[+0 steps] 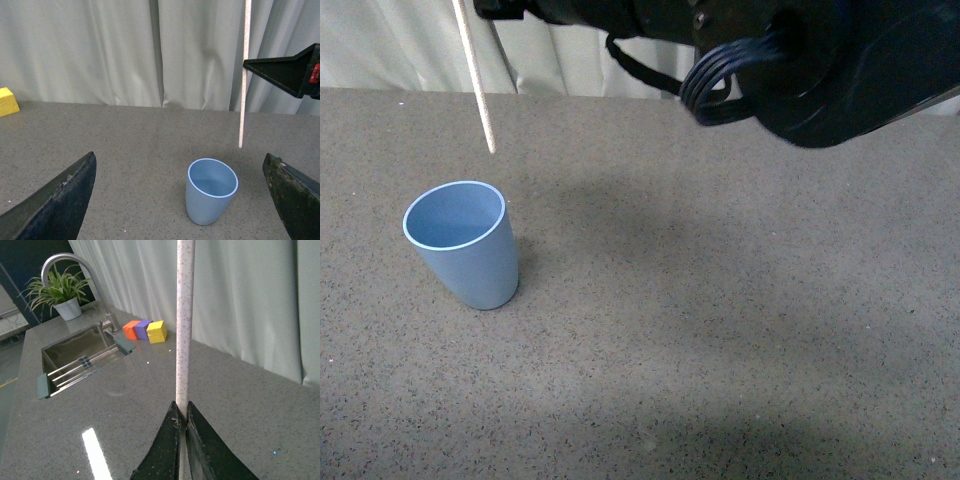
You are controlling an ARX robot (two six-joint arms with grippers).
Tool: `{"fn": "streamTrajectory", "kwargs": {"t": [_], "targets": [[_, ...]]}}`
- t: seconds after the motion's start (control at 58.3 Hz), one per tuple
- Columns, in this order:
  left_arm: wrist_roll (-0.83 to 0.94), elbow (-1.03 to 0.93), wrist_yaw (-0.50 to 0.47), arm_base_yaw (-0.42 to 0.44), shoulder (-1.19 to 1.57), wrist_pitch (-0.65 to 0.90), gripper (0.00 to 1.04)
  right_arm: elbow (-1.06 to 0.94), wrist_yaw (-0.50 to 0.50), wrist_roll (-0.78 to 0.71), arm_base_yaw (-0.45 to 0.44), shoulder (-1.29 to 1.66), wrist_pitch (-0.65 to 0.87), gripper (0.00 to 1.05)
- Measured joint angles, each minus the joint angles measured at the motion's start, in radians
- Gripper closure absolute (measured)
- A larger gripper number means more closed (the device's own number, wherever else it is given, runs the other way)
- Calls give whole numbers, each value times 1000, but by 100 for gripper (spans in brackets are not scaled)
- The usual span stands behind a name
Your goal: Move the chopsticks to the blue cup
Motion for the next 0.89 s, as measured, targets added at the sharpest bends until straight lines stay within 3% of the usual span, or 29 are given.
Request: {"fn": "streamTrajectory", "kwargs": {"t": [0.275, 0.377, 0.721, 0.892], "targets": [[0, 0, 1, 0, 0, 0, 7, 65, -35, 20, 53, 114, 39, 104], [0, 0, 1, 0, 0, 0, 7, 74, -46, -6, 76, 155, -10, 104], [0, 0, 1, 0, 0, 0, 7, 79, -33, -41, 70, 207, -51, 104], [0, 0, 1, 0, 0, 0, 7, 73, -30, -44, 67, 204, -44, 76]]}}
